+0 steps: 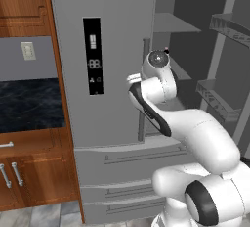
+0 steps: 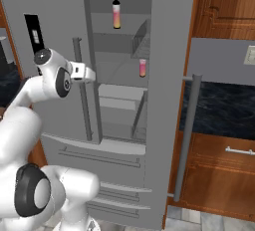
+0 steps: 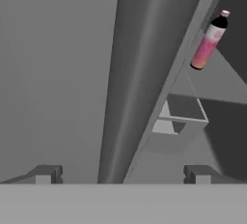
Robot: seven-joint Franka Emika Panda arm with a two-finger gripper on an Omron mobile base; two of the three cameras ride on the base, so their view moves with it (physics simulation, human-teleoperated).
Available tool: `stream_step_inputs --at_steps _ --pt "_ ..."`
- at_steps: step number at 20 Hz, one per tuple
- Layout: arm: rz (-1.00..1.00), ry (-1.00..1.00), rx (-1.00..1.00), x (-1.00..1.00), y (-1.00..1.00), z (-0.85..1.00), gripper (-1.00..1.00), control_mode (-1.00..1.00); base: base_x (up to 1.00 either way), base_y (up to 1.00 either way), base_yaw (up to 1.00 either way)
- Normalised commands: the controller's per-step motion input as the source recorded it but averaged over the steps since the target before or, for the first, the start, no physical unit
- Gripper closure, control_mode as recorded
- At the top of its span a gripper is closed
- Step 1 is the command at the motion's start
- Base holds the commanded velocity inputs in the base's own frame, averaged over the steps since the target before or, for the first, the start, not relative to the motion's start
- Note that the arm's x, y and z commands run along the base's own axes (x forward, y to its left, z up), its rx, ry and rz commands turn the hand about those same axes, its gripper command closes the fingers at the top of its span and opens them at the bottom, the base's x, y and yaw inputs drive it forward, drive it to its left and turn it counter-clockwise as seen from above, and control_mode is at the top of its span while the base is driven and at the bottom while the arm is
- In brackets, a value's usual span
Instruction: Open the fridge, grab two sodas, and place both sodas inside the bowl with ice on the dining counter.
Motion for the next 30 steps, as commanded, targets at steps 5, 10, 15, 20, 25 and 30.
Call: stream_step_inputs --at_steps 5,10,15,20,25,30 --pt "0.0 0.0 0.03 0.46 0.0 -0.14 -1.0 -1.0 0.0 0.0 0.0" --pt "0.0 0.0 0.02 0.46 0.0 -0.14 -1.0 -1.0 0.0 0.0 0.0" --pt "0.0 0.0 0.03 0.54 0.0 -0.13 1.0 -1.0 0.0 0.0 0.0" --pt "0.01 0.0 0.02 0.39 0.02 -0.09 1.0 -1.0 0.0 0.0 0.0" --pt "0.19 0.0 0.0 -0.15 0.28 -0.04 1.0 -1.0 0.0 0.0 0.0" --pt "0.22 0.0 0.0 -0.5 0.46 -0.15 1.0 -1.0 0.0 0.0 0.0"
